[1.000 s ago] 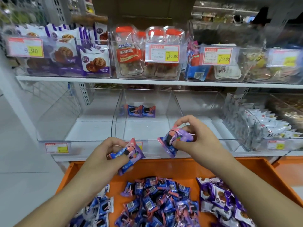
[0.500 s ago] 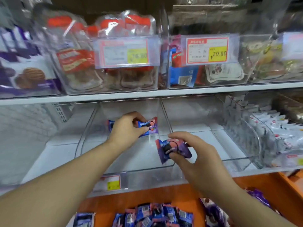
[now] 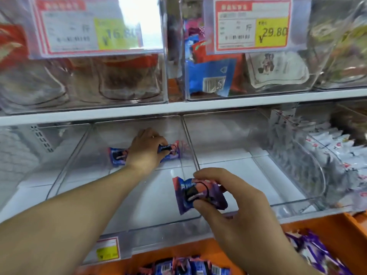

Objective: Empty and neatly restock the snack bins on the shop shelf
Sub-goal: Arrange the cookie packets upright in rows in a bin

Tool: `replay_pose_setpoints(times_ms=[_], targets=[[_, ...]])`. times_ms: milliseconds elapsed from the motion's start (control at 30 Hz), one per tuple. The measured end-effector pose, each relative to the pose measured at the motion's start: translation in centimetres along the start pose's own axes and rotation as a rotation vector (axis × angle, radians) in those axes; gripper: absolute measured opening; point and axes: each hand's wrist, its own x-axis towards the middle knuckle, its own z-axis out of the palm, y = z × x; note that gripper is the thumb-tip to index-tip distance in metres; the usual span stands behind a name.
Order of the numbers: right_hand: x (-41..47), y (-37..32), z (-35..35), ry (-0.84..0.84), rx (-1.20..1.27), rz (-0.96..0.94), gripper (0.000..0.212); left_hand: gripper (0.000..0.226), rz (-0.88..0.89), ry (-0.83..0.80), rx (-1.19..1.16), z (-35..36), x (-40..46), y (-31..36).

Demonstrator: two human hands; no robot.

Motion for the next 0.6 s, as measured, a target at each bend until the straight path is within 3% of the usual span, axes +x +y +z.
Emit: replay_pose_setpoints(times_ms=[200, 267, 333, 400, 500, 600], targets=[[-0.1, -0.1, 0.0, 0.001, -0.008, -0.002, 0.040, 0.048, -0.007, -0.065, 0.035, -0.9, -0.6, 0.6], [-0.2, -0.2, -0.1, -0.010, -0.019, 0.001, 0.039, 0.046, -0.010, -0.069, -0.009, -2.2, -1.5, 0.8], [-0.2, -0.3, -0.2, -0.003, -0.027, 0.007, 0.040, 0.031, -0.066, -0.056, -0.219, -4.6, -2.6, 1.8], [-0.1, -0.6, -0.1, 0.024, -0.028, 0.006, 0.040, 0.013, -0.234, -0.096, -0.602, -8.0, -4.5, 4.1], [0.3, -1.4, 0.2, 0.073, -0.005, -0.008, 0.041, 0.019, -0.320, -0.247, -1.068, -12.7, -8.3, 7.3], [0.5, -2.2, 1.0, 0.078, 0.000, -0.029, 0.042, 0.034, -0.258, -0.367, -1.144, -15.5, -11.2, 9.1]])
